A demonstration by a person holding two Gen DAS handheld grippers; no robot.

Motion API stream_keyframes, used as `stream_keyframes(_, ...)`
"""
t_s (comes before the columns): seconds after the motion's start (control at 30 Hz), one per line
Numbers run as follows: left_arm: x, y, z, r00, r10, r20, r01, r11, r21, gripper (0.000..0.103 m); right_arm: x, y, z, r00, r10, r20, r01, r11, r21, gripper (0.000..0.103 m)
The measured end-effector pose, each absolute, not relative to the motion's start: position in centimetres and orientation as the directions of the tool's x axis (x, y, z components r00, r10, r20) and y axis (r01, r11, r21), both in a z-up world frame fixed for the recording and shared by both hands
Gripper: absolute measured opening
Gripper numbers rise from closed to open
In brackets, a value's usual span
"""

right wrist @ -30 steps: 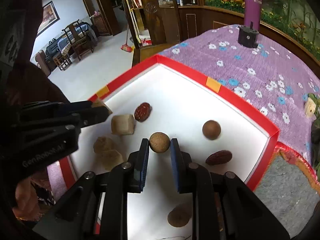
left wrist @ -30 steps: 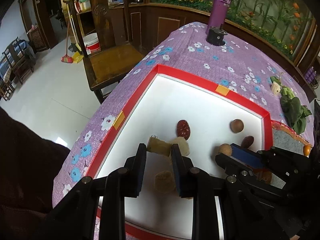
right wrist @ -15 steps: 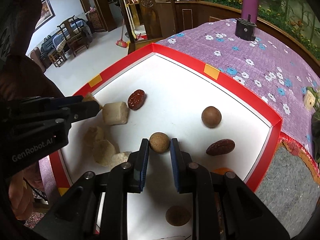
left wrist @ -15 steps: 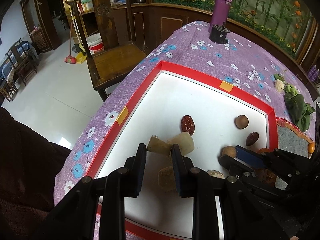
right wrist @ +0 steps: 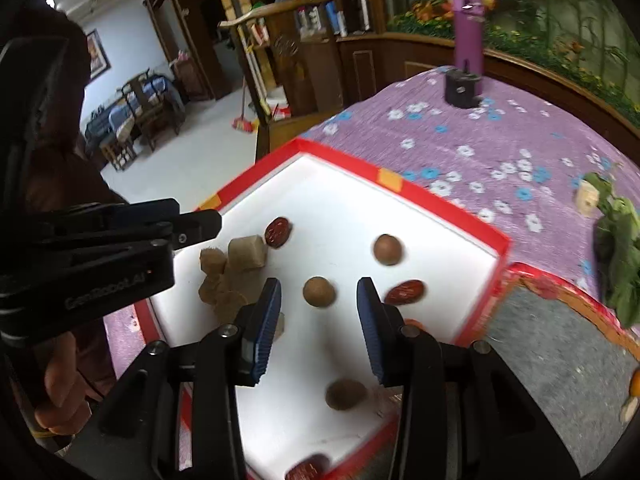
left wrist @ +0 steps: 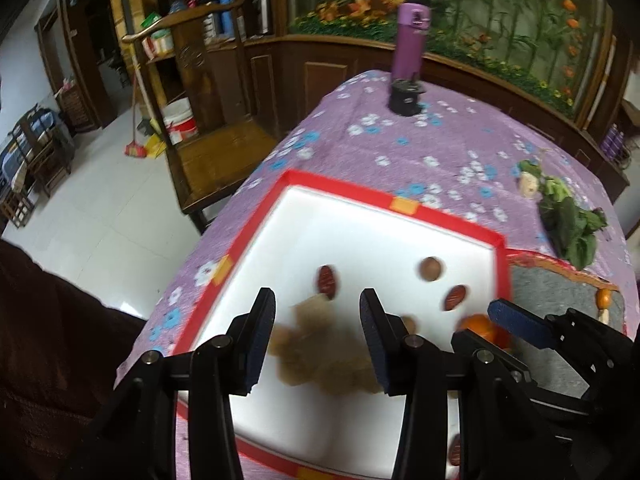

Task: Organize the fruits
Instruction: 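Move both open tools back over the mat toward the mandarin and round cake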

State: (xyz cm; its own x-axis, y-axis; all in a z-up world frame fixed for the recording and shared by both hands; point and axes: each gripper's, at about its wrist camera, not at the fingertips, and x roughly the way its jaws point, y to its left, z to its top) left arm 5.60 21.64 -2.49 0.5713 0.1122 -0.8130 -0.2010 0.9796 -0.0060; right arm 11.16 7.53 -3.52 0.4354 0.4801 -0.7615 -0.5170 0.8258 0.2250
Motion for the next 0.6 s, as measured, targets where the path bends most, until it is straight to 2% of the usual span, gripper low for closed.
stream_keyframes(0.23,7.2,14.0,-1.7,0.589,0.017,-0.808,-0.043,0.999,-0.011,0.046,9.5,-0.7,-2.7,0.524,0.415,-0.744,-0.369,0.898,0.241,0.041)
stream_keyframes(0.4,8.5,6.4,-2.1,0.557,-0.117,-0.823,0.127,0.99,-0.054,0.047,7.7,-10.0,-3.4,0.58,0.285,-0.763,-0.176,0.959,0.224,0.041)
stream_keyframes(0.6,10.1,-1.6,-3.2,0.496,-0.211,-0.843,0.275,0.958,-0.079,0.047,6.8,-19.6,-5.0,0.586,0.122,-0.801,0.041,0.983,0.18,0.041)
